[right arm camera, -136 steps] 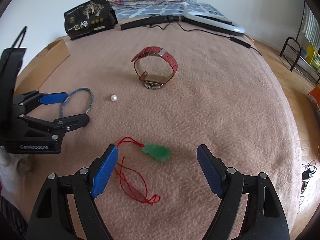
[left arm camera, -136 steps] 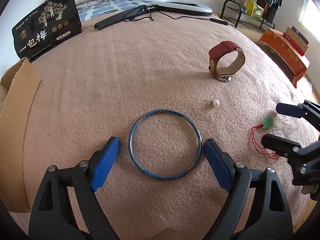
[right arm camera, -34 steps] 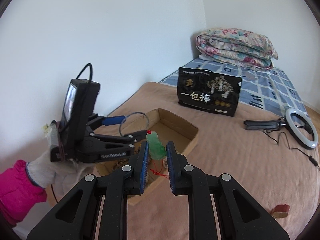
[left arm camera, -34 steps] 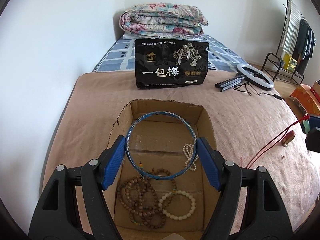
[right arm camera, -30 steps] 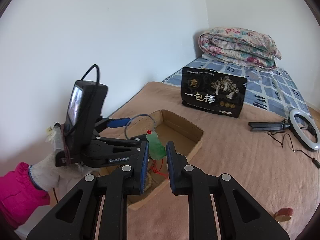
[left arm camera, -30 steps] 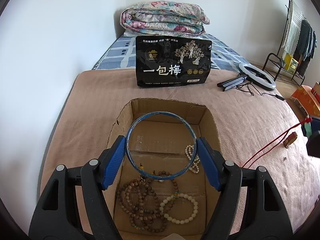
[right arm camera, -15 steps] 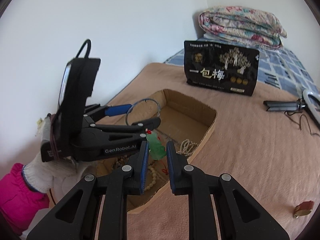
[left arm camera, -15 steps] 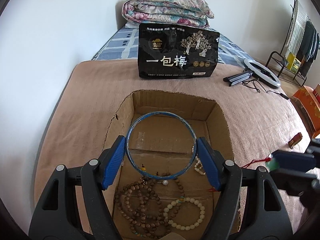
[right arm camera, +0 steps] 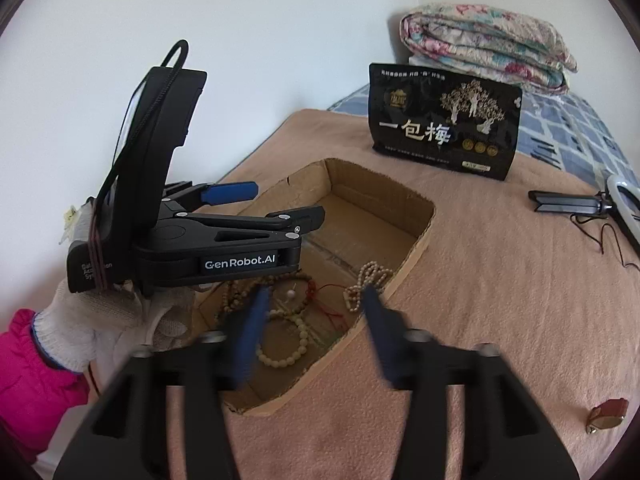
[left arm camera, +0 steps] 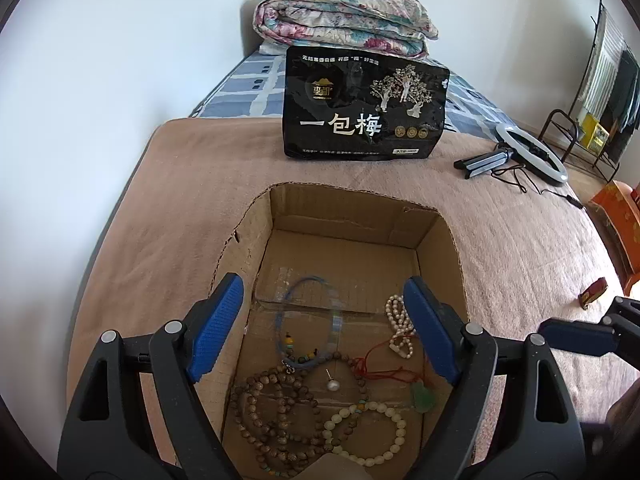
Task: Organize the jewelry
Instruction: 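Open both tools to drop the bangle and jade pendant into the box, then move both open tools back toward the pearl earring and red watch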
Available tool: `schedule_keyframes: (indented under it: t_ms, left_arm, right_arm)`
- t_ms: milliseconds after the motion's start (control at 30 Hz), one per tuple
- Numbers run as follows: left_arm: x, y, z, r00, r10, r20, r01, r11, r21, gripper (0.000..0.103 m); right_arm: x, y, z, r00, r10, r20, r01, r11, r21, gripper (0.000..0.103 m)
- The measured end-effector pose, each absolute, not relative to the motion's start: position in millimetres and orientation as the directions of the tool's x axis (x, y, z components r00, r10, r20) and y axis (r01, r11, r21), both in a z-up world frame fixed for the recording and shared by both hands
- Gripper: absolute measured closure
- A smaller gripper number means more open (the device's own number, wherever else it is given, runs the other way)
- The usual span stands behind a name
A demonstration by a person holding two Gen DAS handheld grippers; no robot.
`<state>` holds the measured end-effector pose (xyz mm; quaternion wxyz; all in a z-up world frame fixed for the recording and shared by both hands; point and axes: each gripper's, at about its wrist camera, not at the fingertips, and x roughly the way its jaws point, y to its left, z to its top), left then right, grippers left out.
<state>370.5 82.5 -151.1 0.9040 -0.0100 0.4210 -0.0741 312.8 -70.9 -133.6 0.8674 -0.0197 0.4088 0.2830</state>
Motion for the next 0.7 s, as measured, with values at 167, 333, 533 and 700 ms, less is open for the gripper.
schedule_keyframes:
  t_ms: [167,333,533,700]
  left_arm:
    - [368,83,-147,0.639,-0.142,-0.756,0.118,0.989,-0.086,0.018]
    - [361,82,-141,0.648,-0.143,-0.749,0.12,0.989,-0.085,0.018]
    - [347,77,-127,0.664,-0.149,-0.733,0.123,0.988,-0.089,0.018]
    - [333,67,-115,0.679,-0.159,-0.717,0.147,0.986,-0.08,0.018]
  right_arm:
    - [310,-75,-132,0.513,0.46,-0.725,-0.504,0.845,0.179,0.043]
    - [304,-84,-130,0.527,0.449,-0.721,-0.492,0.853,0.172,0.039]
    - [296,-100,-123,0.556,0.43,-0.712,-0.473,0.867,0.154,0.039]
    - [287,-120,-116,0.588,0.407,-0.699,-0.444,0.884,0.142,0.029]
